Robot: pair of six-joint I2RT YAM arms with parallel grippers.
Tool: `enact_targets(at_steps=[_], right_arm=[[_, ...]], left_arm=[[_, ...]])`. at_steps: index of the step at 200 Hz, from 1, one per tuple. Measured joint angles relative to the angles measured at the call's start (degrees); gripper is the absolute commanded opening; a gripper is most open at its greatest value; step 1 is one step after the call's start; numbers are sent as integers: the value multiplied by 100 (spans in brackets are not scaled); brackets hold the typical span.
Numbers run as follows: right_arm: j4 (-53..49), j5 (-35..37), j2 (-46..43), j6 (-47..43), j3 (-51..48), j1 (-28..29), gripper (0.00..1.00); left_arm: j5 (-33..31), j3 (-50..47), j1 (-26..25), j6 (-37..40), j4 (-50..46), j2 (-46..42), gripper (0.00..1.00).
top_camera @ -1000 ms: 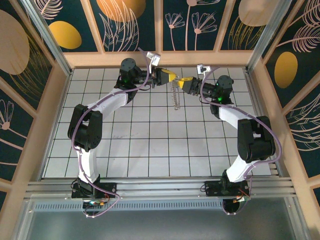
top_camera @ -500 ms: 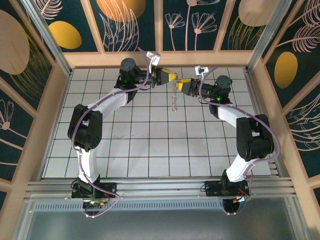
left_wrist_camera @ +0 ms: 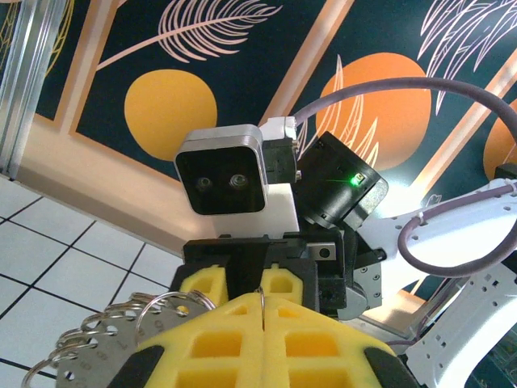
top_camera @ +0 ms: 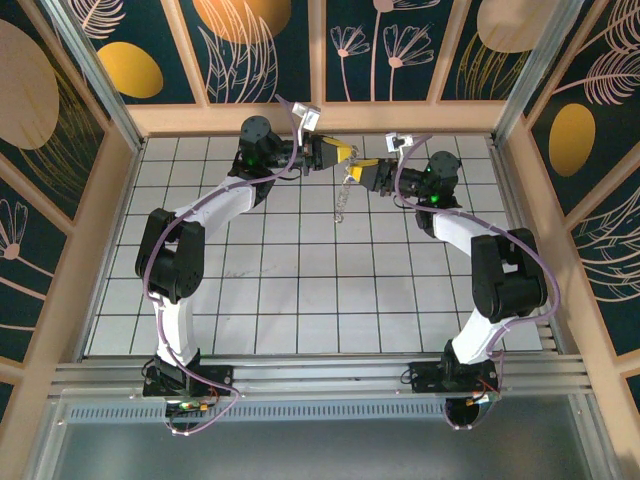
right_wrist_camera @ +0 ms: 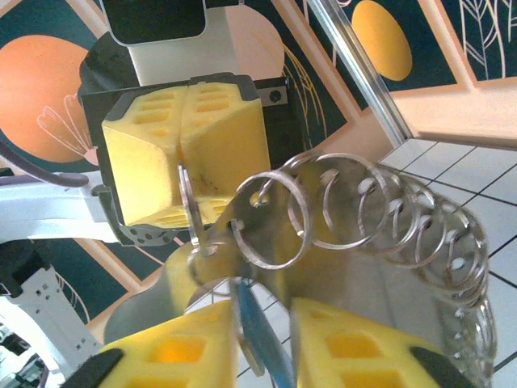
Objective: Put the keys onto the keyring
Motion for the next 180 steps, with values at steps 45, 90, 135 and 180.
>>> enact_targets(at_steps=[45,90,135,180], right_arm=[[31,-17,0,-74,0,17,0],[-146,-17,-15,-188,2,17,0],[-1086,13,-369,-706,7,9,0],[-2277,59,-573,-1303,271,-44,0]], left_arm=[[-20,0,0,-20,-2,0,0],[-42,0,0,-20,-24,0,0],[-39,0,0,-15,-72,2,0],[-61,0,0,-15,-68,2,0]])
